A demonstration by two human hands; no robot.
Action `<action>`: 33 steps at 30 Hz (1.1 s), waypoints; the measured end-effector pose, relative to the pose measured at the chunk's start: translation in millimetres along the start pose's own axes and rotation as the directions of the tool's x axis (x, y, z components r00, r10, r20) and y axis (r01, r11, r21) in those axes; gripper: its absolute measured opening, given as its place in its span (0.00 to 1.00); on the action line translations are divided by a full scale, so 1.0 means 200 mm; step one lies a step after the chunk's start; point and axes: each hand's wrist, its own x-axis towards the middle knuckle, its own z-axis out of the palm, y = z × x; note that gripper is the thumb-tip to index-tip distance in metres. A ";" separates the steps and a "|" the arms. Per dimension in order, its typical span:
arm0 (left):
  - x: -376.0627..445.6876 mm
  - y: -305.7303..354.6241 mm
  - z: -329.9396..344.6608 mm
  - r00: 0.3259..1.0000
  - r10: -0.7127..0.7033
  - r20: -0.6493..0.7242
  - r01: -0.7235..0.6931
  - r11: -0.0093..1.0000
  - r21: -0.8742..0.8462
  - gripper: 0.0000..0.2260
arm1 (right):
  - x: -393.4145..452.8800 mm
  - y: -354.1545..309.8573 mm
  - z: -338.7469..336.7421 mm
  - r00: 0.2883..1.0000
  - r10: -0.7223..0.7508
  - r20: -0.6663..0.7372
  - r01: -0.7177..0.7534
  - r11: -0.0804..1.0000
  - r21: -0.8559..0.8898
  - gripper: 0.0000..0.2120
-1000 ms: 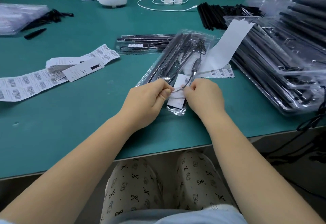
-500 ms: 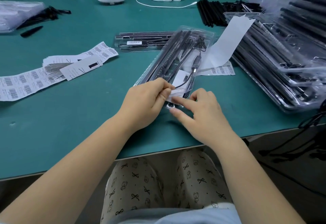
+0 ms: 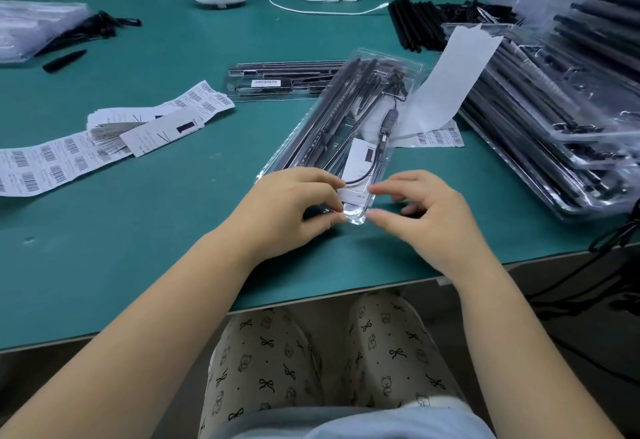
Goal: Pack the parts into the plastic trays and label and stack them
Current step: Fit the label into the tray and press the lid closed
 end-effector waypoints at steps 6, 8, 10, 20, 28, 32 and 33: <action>-0.01 -0.02 -0.01 0.999 0.033 -0.035 -0.031 0.998 0.061 0.06 | 0.01 0.01 0.02 0.991 -0.109 0.076 0.125 0.958 -0.258 0.10; 0.00 -0.03 -0.02 0.995 0.075 -0.073 -0.061 0.982 0.181 0.07 | 0.01 0.00 0.02 0.982 -0.166 0.088 0.186 0.926 -0.329 0.08; 0.00 -0.04 -0.03 0.994 0.080 -0.077 -0.065 0.981 0.184 0.06 | 0.02 -0.01 0.03 0.964 -0.241 0.114 0.266 0.886 -0.379 0.08; -0.01 -0.05 -0.03 0.998 -0.041 -0.052 0.041 0.999 0.017 0.07 | 0.02 0.01 0.03 0.940 -0.209 0.269 0.300 0.881 -0.365 0.20; 0.02 -0.05 -0.03 0.969 -0.244 0.032 0.245 0.943 -0.227 0.05 | 0.02 0.03 -0.02 0.996 -0.080 -0.048 0.077 0.995 -0.062 0.08; 0.03 -0.05 -0.04 0.960 -0.273 0.059 0.279 0.924 -0.261 0.04 | 0.00 0.01 0.01 0.972 -0.224 0.069 0.234 0.937 -0.258 0.15; 0.03 -0.05 -0.04 0.959 -0.277 0.063 0.284 0.921 -0.266 0.04 | 0.00 0.01 0.01 0.972 -0.220 0.088 0.236 0.923 -0.303 0.16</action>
